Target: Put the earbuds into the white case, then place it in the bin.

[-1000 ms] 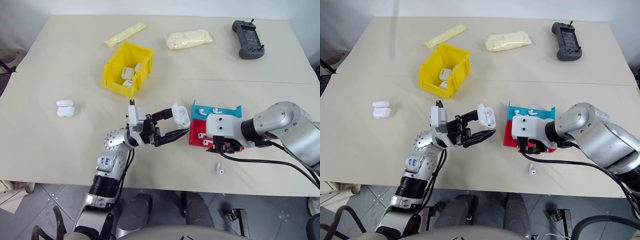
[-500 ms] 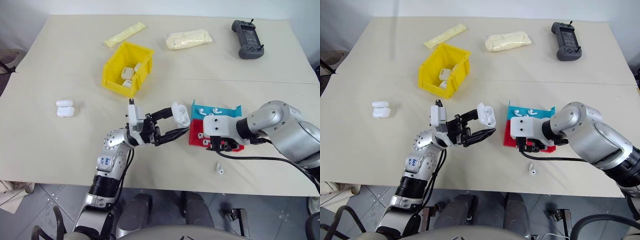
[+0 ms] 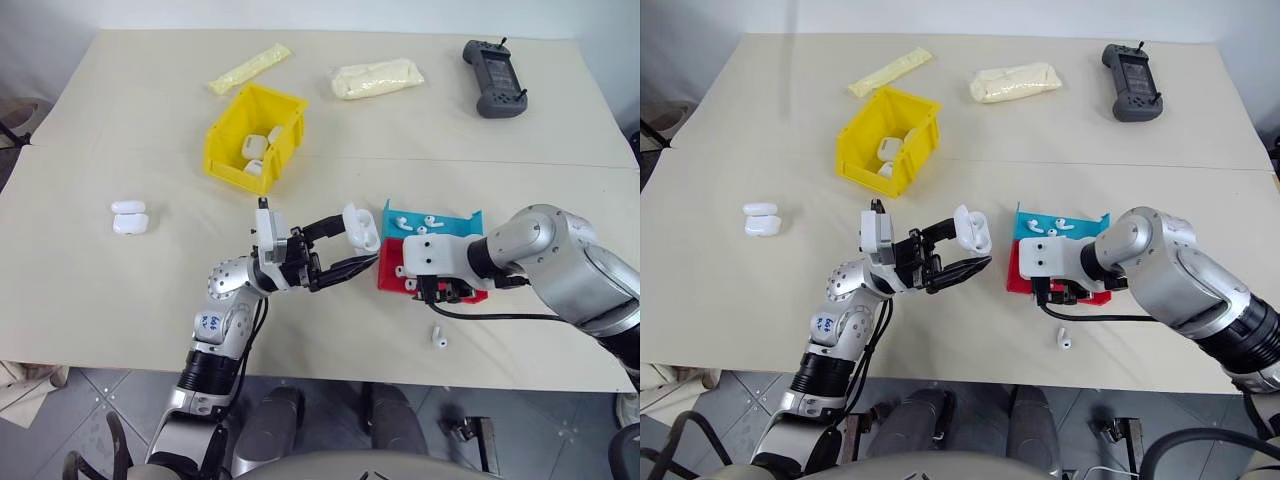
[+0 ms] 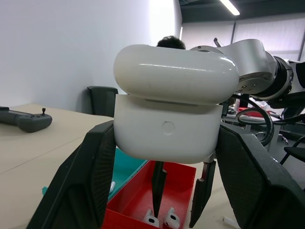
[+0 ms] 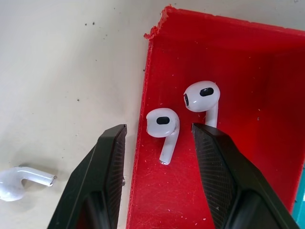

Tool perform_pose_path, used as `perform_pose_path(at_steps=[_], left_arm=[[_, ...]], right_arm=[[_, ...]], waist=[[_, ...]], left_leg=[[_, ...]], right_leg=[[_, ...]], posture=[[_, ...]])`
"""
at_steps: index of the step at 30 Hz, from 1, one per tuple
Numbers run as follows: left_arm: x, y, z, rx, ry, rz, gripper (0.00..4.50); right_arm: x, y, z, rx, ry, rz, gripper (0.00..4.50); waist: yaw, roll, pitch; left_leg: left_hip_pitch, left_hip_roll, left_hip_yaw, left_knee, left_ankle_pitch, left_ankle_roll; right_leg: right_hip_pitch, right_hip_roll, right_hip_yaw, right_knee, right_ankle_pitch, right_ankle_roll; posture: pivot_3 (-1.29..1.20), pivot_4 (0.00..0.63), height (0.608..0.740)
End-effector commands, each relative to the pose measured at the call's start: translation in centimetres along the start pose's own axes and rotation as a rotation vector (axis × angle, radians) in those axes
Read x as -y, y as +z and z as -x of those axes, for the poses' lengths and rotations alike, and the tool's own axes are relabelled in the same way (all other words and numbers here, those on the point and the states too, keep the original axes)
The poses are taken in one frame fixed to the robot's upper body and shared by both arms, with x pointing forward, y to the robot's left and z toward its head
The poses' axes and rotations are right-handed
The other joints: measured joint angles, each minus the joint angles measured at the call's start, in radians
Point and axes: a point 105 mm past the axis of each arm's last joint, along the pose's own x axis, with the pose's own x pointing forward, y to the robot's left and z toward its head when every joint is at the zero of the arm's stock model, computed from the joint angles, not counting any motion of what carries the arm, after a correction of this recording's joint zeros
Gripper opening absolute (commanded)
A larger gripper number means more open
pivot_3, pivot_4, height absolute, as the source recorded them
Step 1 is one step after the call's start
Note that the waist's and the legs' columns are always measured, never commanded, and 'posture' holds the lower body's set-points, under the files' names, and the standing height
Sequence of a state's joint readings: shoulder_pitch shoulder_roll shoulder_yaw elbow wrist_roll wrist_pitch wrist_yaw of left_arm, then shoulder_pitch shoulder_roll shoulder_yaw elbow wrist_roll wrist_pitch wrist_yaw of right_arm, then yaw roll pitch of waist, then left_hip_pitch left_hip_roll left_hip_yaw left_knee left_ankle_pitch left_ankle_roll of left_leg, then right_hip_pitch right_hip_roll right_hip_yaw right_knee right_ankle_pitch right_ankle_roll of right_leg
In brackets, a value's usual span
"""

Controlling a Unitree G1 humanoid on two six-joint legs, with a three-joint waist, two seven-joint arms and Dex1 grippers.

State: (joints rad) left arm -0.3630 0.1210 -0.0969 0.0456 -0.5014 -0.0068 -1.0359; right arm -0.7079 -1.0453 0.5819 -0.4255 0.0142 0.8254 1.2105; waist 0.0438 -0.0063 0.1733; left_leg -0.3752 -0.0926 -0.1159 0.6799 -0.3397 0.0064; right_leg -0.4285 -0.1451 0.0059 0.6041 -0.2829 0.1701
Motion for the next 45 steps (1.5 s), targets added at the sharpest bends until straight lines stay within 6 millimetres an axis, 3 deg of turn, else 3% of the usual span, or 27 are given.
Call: perform_pose_path(at_steps=[1, 4, 7, 11, 21, 29, 33, 37, 42, 45], left_arm=[[0.2, 1.3, -0.5, 0.035, -0.020, -0.053, 2.77], [0.2, 1.3, -0.5, 0.035, -0.018, -0.055, 2.77], [0.2, 1.4, -0.4, 0.035, -0.015, -0.056, 2.77], [0.2, 1.4, -0.4, 0.034, -0.014, -0.056, 2.77], [0.2, 1.4, -0.3, 0.030, -0.019, -0.055, 2.77], [0.1, 1.5, -0.3, 0.034, -0.054, -0.051, 2.77], [-0.2, 1.8, -0.8, 0.050, -0.068, -0.055, 2.77], [-0.3, 2.0, -0.8, 0.042, -0.081, -0.046, 2.77], [0.1, 2.3, -0.8, 0.047, -0.115, -0.016, 2.77], [0.4, 2.4, -1.0, 0.047, -0.138, 0.007, 2.77]], right_arm=[[0.1, 0.3, 0.2, 0.010, -0.011, 0.019, 2.24], [0.0, 0.4, 0.0, 0.012, -0.006, 0.020, 2.24], [0.0, 0.3, -0.1, 0.011, -0.005, 0.018, 1.68], [0.0, 0.3, -0.2, 0.010, -0.004, 0.016, 0.49], [-0.4, 0.4, 0.3, 0.028, -0.002, 0.003, 0.49], [-0.4, 0.1, 5.5, 0.110, -0.123, -0.131, 0.49], [-1.3, 0.6, 7.2, 0.418, -0.163, -0.264, 0.49], [-0.9, 2.5, 7.9, 0.780, -0.299, -0.311, 0.49], [-1.6, 4.9, 8.2, 1.025, -0.320, -0.329, 0.49], [-1.5, 6.0, 9.8, 1.302, -0.396, -0.386, 0.49]], waist=[[0.000, 0.000, 0.000], [0.000, 0.000, 0.000], [-0.001, 0.000, 0.000], [-0.002, 0.000, 0.000], [-0.012, 0.000, 0.000], [-0.011, 0.000, 0.000], [-0.007, -0.002, -0.001], [-0.012, -0.002, 0.000], [-0.016, -0.001, 0.000], [-0.018, -0.001, 0.000]], left_leg=[[0.000, 0.000, 0.000, 0.000, 0.000, 0.000], [0.000, 0.000, 0.000, 0.000, 0.000, 0.000], [0.000, 0.000, 0.000, 0.000, 0.000, 0.000], [0.000, 0.000, 0.000, 0.000, 0.000, 0.000], [0.000, 0.000, 0.000, 0.000, 0.000, 0.000], [0.000, 0.000, 0.000, 0.000, 0.000, 0.000], [0.000, 0.000, -0.001, 0.000, -0.001, -0.001], [0.000, 0.000, 0.000, 0.001, -0.001, 0.000], [0.001, 0.000, 0.000, 0.001, 0.000, 0.000], [0.002, 0.001, -0.001, 0.000, 0.000, -0.001]], right_leg=[[0.000, 0.000, 0.000, 0.000, 0.000, 0.000], [0.000, 0.000, 0.000, 0.000, 0.000, 0.000], [0.000, 0.000, 0.000, 0.000, 0.000, 0.000], [0.000, 0.000, 0.000, 0.000, 0.000, 0.000], [0.000, 0.000, 0.000, 0.000, 0.000, 0.000], [0.000, -0.001, 0.000, 0.000, 0.000, 0.000], [0.002, 0.001, -0.001, 0.000, 0.000, 0.000], [0.001, 0.000, 0.000, 0.003, 0.000, 0.000], [0.001, 0.000, 0.001, 0.003, 0.000, 0.000], [0.001, 0.001, 0.000, 0.003, 0.000, 0.000]], posture=[[0.00, 0.150, 0.740], [0.00, 0.150, 0.740], [0.00, 0.150, 0.740], [0.00, 0.150, 0.740], [0.00, 0.150, 0.740], [0.00, 0.150, 0.740], [0.00, 0.150, 0.740], [0.00, 0.150, 0.740], [0.00, 0.150, 0.740], [0.00, 0.150, 0.740]])
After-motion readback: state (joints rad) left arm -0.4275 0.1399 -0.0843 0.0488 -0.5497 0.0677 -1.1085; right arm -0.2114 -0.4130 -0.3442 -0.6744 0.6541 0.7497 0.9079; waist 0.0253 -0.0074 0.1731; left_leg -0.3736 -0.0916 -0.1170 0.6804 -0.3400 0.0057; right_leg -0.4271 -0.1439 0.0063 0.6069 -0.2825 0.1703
